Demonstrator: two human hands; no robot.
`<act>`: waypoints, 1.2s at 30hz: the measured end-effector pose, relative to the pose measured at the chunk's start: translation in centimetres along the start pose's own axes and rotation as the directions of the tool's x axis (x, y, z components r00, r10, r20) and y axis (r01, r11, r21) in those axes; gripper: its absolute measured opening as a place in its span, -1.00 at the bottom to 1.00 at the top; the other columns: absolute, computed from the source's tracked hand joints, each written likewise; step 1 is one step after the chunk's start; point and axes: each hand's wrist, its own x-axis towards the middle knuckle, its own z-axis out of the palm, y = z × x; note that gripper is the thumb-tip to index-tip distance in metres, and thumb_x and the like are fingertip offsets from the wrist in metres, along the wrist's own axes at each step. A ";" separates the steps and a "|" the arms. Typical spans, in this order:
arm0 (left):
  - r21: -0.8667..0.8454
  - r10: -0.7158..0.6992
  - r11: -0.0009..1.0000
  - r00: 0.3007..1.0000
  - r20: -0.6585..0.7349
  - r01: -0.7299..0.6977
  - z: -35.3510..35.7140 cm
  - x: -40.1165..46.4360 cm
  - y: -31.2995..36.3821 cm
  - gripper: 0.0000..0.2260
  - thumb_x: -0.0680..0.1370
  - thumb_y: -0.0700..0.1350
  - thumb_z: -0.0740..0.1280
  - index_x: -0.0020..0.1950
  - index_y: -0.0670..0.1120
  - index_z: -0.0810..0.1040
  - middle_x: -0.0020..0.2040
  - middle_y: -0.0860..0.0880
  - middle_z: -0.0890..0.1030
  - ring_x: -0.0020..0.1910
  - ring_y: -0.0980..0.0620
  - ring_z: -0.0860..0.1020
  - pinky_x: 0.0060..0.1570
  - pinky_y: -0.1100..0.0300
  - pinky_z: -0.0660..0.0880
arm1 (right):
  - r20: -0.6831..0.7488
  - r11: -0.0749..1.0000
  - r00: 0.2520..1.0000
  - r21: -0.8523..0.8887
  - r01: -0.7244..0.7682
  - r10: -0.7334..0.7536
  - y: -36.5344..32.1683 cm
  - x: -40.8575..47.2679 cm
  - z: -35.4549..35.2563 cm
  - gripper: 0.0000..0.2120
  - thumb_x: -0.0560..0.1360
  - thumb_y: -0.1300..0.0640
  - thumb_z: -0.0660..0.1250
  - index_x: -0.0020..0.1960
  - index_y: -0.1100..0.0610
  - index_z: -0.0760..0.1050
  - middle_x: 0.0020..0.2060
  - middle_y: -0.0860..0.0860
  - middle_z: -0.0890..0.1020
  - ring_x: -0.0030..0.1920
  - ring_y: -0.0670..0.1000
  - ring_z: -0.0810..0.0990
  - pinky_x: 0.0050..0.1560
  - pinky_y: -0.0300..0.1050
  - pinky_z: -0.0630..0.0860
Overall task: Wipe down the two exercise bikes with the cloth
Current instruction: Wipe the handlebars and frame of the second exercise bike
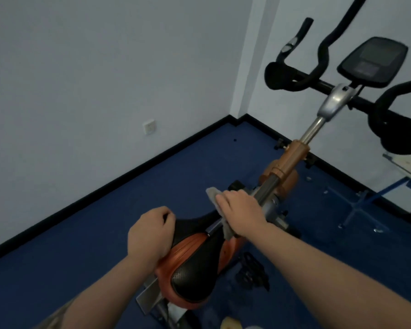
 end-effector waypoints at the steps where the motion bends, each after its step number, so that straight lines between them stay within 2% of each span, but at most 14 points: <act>1: 0.005 -0.031 0.999 0.999 -0.027 0.032 0.0 0.0 0.0 -0.78 0.59 0.02 0.17 -0.18 0.09 0.55 -0.21 0.16 0.57 -0.27 0.23 0.47 -0.36 0.24 0.32 | -0.013 0.996 0.998 -0.066 -0.058 0.057 -0.6 0.3 0.1 -0.70 0.65 0.05 0.00 0.10 0.12 0.47 0.03 0.07 0.58 0.07 0.16 0.50 0.01 0.04 0.38; 2: 0.006 -0.068 0.998 0.996 -0.056 0.069 0.0 -0.2 0.1 -0.79 0.58 0.02 0.17 -0.18 0.09 0.54 -0.21 0.15 0.57 -0.27 0.22 0.46 -0.37 0.23 0.32 | -0.018 0.987 0.998 -0.143 -0.069 0.067 -1.9 0.4 0.5 -0.71 0.63 0.06 0.01 0.11 0.10 0.49 0.02 0.06 0.59 0.06 0.16 0.51 0.02 0.04 0.37; 4: -0.010 -0.126 0.992 0.986 -0.105 0.126 0.0 -0.6 0.0 -0.80 0.59 0.01 0.17 -0.16 0.09 0.54 -0.19 0.15 0.56 -0.27 0.22 0.45 -0.37 0.22 0.33 | -0.011 0.969 0.996 -0.233 0.081 -0.086 -4.9 -0.5 1.5 -0.71 0.57 0.05 0.05 0.05 0.05 0.53 -0.07 0.04 0.63 -0.01 0.15 0.56 0.07 0.09 0.34; 6: -0.078 -0.185 0.981 0.972 -0.146 0.175 0.5 -1.5 0.1 -0.80 0.61 0.01 0.15 -0.14 0.11 0.52 -0.17 0.13 0.56 -0.26 0.22 0.46 -0.35 0.20 0.36 | -0.068 0.950 0.954 -0.138 0.280 -0.291 -5.7 -1.7 1.9 -0.66 0.59 -0.02 0.01 -0.04 0.05 0.53 -0.15 0.02 0.64 -0.09 0.14 0.58 0.09 0.08 0.36; 9: -0.275 -0.243 0.943 0.953 -0.182 0.188 1.6 -3.8 0.4 -0.79 0.65 0.02 0.11 0.03 0.09 0.53 0.03 0.10 0.59 -0.09 0.21 0.50 -0.13 0.17 0.43 | -0.066 0.870 0.868 -0.014 0.492 -0.492 -1.9 -1.4 1.3 -0.69 0.62 -0.10 0.07 0.13 0.04 0.50 -0.01 -0.02 0.63 0.00 0.06 0.56 0.13 0.00 0.39; 12: -0.431 -0.303 0.883 0.927 -0.224 0.185 2.6 -6.1 0.8 -0.65 0.67 0.01 0.08 0.43 -0.03 0.38 0.38 0.03 0.41 0.35 0.06 0.37 0.36 0.10 0.30 | -0.012 0.917 0.923 0.105 0.384 -0.385 1.7 -0.4 0.2 -0.73 0.62 -0.12 0.11 0.11 0.02 0.45 -0.07 -0.04 0.59 -0.01 0.05 0.55 -0.02 -0.09 0.31; 14: -0.512 -0.368 0.832 0.903 -0.220 0.214 3.0 -7.2 1.4 -0.59 0.68 0.01 0.07 0.52 -0.07 0.24 0.48 -0.03 0.31 0.45 0.02 0.27 0.45 0.08 0.20 | -0.040 0.975 0.976 0.051 0.216 -0.214 0.6 0.4 0.6 -0.71 0.64 -0.08 0.00 0.02 0.04 0.43 -0.10 0.01 0.59 -0.04 0.11 0.56 -0.12 -0.04 0.22; 17: -0.564 -0.432 0.787 0.876 -0.214 0.251 3.8 -9.0 2.3 -0.52 0.67 0.04 0.04 0.58 -0.03 0.08 0.54 0.00 0.21 0.49 0.04 0.20 0.46 0.07 0.16 | 0.051 0.968 0.971 -0.076 0.238 -0.234 -5.1 0.6 1.6 -0.63 0.65 -0.01 -0.10 0.16 0.05 0.45 0.06 0.05 0.60 0.04 0.15 0.59 -0.10 0.01 0.26; 20: -0.589 -0.430 0.772 0.877 -0.212 0.236 4.4 -10.8 2.7 -0.47 0.67 0.06 0.04 0.60 0.03 -0.04 0.59 0.06 0.10 0.53 0.09 0.12 0.45 0.17 0.07 | 0.001 0.889 0.900 0.159 0.430 -0.435 -8.6 -0.9 2.2 -0.65 0.65 -0.08 -0.06 0.27 -0.02 0.40 0.17 -0.02 0.58 0.16 0.06 0.53 0.11 0.02 0.36; 23: -0.570 -0.388 0.791 0.902 -0.189 0.221 4.6 -12.5 2.6 -0.36 0.58 0.22 -0.01 0.61 0.06 -0.12 0.60 0.11 0.01 0.54 0.15 0.06 0.40 0.29 -0.01 | 0.063 0.744 0.756 0.250 0.620 -0.651 -6.8 -1.0 1.7 -0.57 0.63 -0.15 -0.04 0.47 -0.14 0.23 0.43 -0.15 0.36 0.39 -0.09 0.32 0.32 -0.03 0.30; 27: -0.561 -0.350 0.794 0.931 -0.107 0.234 4.7 -13.9 2.3 -0.24 0.48 0.32 -0.01 0.59 0.10 -0.23 0.60 0.12 -0.02 0.53 0.11 0.08 0.46 0.19 0.09 | 0.312 0.918 0.864 0.100 0.385 -0.396 -3.2 2.6 1.0 -0.54 0.62 -0.23 -0.18 0.36 -0.18 0.33 0.28 -0.01 0.54 0.20 0.08 0.52 0.04 0.00 0.38; 30: -0.630 -0.322 0.741 0.946 -0.027 0.234 4.7 -14.4 1.7 -0.19 0.44 0.39 0.07 0.52 0.23 -0.33 0.57 0.08 0.13 0.49 0.10 0.23 0.45 0.05 0.27 | 0.367 0.932 0.857 0.111 0.346 -0.362 -6.3 3.5 1.5 -0.45 0.59 -0.28 -0.21 0.31 -0.16 0.42 0.25 -0.01 0.55 0.21 0.09 0.51 0.04 0.00 0.35; 33: -0.675 -0.283 0.704 0.959 0.019 0.221 4.9 -14.8 1.1 -0.22 0.41 0.44 0.12 0.35 0.42 -0.43 0.53 0.12 0.23 0.40 0.18 0.34 0.36 0.15 0.37 | 0.271 0.868 0.831 0.262 0.422 -0.486 -9.8 2.6 2.2 -0.40 0.46 -0.47 -0.21 0.08 -0.19 0.47 0.03 -0.13 0.59 0.09 0.01 0.55 -0.05 -0.02 0.38; 36: -0.653 -0.261 0.726 0.965 0.031 0.217 4.9 -14.9 0.7 -0.22 0.43 0.48 0.14 0.27 0.46 -0.48 0.54 0.14 0.18 0.41 0.16 0.34 0.36 0.08 0.38 | 0.084 0.684 0.686 0.232 0.692 -0.723 -9.8 1.4 3.1 -0.51 0.50 -0.39 -0.05 0.24 -0.21 0.43 0.21 -0.25 0.51 0.23 -0.11 0.44 0.06 -0.05 0.41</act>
